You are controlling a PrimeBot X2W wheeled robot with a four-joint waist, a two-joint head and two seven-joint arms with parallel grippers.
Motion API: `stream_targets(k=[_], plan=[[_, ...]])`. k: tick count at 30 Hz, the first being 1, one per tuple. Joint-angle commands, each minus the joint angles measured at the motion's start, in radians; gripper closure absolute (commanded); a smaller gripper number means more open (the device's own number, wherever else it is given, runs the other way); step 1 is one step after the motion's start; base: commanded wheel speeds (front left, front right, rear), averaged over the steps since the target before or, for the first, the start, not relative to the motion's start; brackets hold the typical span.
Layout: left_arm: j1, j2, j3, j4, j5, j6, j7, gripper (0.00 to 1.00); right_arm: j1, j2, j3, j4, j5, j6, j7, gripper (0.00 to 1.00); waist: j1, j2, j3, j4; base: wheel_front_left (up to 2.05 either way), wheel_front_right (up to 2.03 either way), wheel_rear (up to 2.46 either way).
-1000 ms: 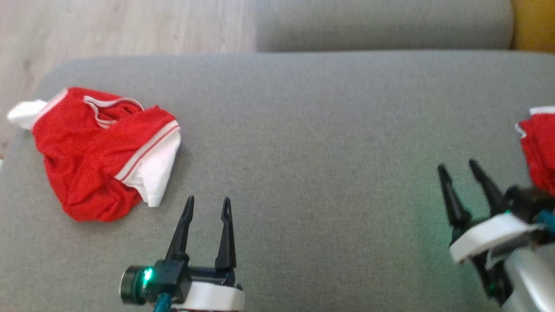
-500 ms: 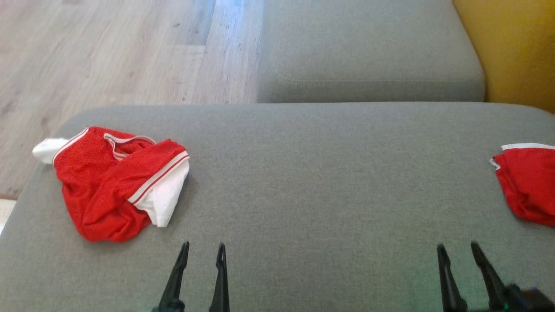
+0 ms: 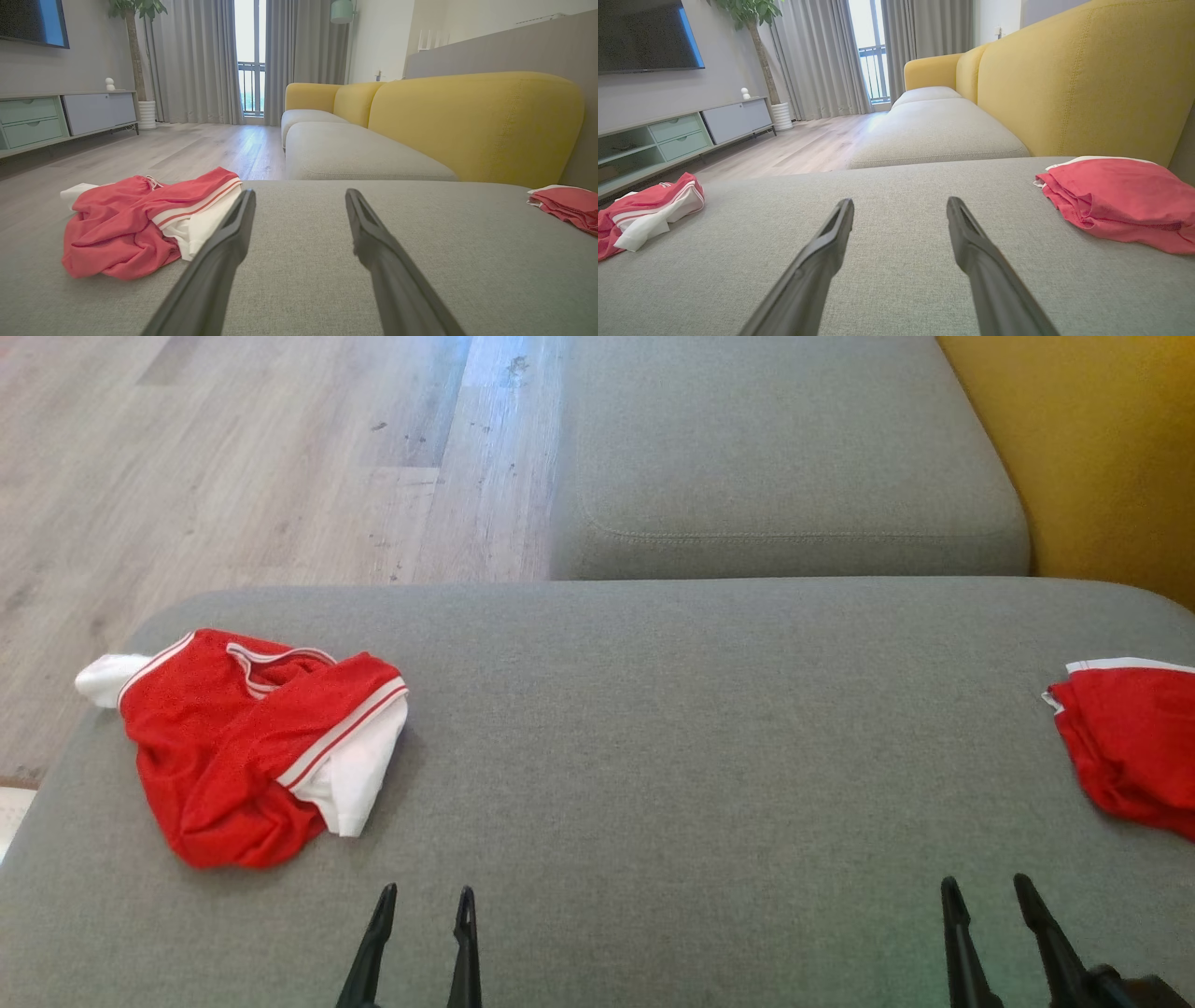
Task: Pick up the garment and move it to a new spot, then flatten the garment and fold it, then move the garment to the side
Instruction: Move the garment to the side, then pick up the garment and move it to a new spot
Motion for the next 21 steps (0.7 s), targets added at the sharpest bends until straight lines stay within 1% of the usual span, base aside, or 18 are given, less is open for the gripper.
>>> stream_targets(k=[1, 10, 13, 17, 21], plan=[[-0.042, -0.006, 0.032, -0.030, 0.008, -0.005, -0.005, 0.00, -0.027, -0.009, 0.023, -0.036, -0.007, 0.007, -0.012, 0.00, 0.0000, -0.0001, 0.001, -0.002, 0.00, 0.00, 0.00], [-0.040, -0.006, 0.037, -0.023, 0.011, -0.008, -0.005, 0.00, -0.023, -0.018, 0.027, -0.030, -0.007, 0.007, -0.012, 0.00, 0.0000, -0.0001, 0.003, -0.003, 0.00, 0.00, 0.00], [-0.044, -0.006, 0.038, -0.021, 0.013, -0.006, -0.005, 0.00, -0.025, -0.019, 0.029, -0.032, -0.012, 0.007, -0.012, 0.00, 0.0000, -0.0001, 0.005, 0.008, 0.00, 0.00, 0.00], [-0.049, -0.006, 0.043, -0.017, 0.019, -0.006, -0.005, 0.00, -0.030, -0.017, 0.048, -0.031, -0.007, 0.007, -0.012, 0.00, 0.0000, -0.0001, 0.010, 0.044, 0.00, 0.00, 0.00], [-0.058, -0.006, 0.059, -0.022, 0.025, 0.000, -0.005, 0.00, -0.037, -0.016, 0.061, -0.034, -0.005, 0.007, -0.012, 0.00, 0.0000, -0.0001, 0.021, 0.110, 0.00, 0.00, 0.00]])
